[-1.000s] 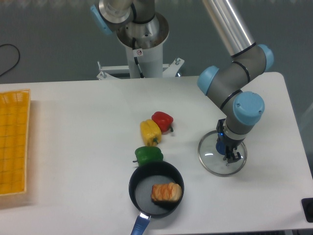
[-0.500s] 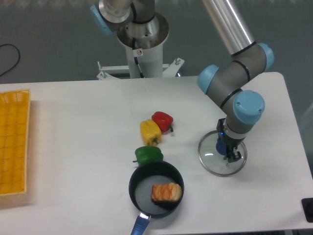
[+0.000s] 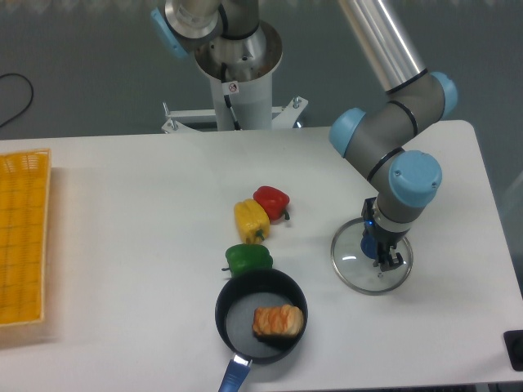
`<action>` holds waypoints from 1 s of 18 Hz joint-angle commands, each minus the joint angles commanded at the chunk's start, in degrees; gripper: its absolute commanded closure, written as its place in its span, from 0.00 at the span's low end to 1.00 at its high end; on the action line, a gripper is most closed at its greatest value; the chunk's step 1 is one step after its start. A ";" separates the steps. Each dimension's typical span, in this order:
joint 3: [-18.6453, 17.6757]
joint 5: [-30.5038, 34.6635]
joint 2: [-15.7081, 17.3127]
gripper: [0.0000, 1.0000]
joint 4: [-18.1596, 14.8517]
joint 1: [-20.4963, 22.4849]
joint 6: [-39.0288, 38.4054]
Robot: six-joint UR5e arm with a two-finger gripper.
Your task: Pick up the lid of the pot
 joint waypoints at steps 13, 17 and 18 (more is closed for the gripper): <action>0.00 0.00 0.09 0.45 -0.09 0.00 -0.18; 0.00 0.09 0.18 0.47 -0.09 0.00 -0.26; 0.00 0.09 0.26 0.48 -0.17 0.00 -0.26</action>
